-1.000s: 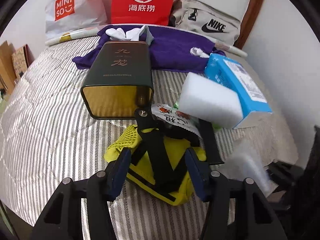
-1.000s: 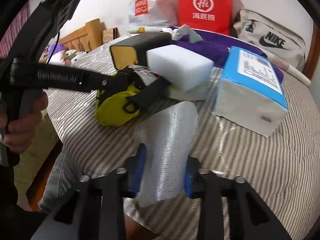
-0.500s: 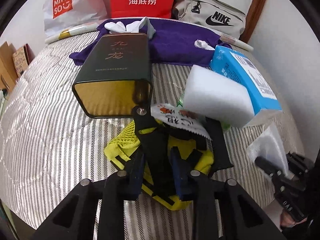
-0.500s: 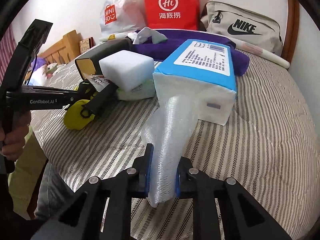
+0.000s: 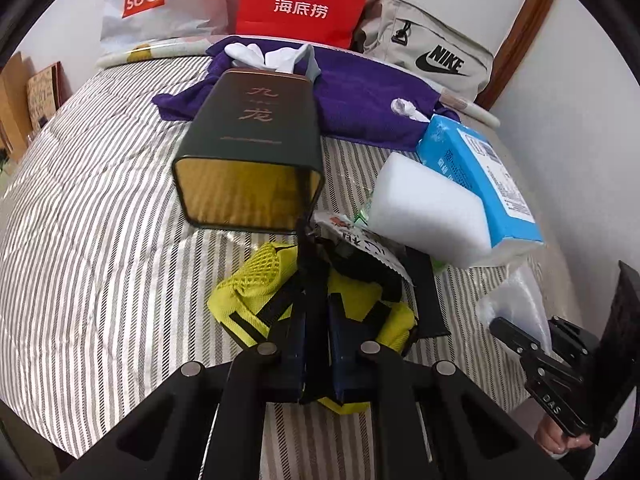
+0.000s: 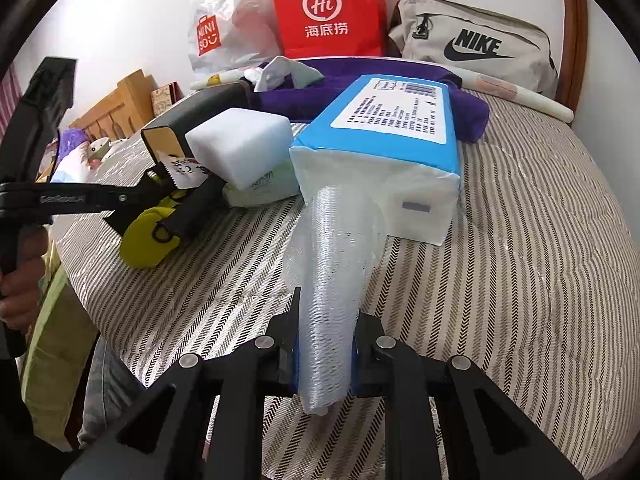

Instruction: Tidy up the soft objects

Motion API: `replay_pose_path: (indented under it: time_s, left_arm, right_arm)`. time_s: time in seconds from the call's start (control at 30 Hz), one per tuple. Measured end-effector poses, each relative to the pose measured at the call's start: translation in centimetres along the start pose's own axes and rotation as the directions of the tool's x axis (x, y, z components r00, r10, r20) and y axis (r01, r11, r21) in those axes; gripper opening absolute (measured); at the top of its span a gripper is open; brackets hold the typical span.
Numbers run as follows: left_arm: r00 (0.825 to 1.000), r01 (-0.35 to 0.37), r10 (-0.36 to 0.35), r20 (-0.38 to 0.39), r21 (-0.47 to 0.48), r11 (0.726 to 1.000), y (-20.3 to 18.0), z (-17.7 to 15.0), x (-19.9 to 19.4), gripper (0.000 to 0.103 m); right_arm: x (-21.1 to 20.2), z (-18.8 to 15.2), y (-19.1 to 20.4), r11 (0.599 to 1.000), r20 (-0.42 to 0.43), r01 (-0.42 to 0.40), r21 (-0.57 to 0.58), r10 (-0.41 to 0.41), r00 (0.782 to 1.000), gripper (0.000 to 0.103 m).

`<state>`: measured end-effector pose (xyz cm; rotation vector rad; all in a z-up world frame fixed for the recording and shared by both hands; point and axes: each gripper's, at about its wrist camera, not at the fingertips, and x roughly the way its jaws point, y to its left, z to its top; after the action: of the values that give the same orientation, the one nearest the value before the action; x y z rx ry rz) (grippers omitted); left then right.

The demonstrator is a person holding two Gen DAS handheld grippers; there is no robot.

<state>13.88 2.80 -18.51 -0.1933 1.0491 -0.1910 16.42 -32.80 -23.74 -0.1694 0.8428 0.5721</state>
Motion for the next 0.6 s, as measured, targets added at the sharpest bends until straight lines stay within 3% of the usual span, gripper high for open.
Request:
replay_pose_path:
  time_s: [0.5, 0.6]
  left_arm:
    - [0.998, 0.038, -0.036, 0.047, -0.034, 0.999, 2.2, -1.4, -3.0, 0.010]
    - [1.000, -0.002, 0.004, 0.028, -0.066, 0.998, 3.4, -1.7, -2.8, 0.010]
  right_arm:
    - [-0.5, 0.2, 0.4, 0.999, -0.020, 0.047, -0.006, -0.047, 0.999, 0.017]
    - [-0.4, 0.1, 0.5, 0.998, -0.028, 0.056, -0.011, -0.056, 0.998, 0.017]
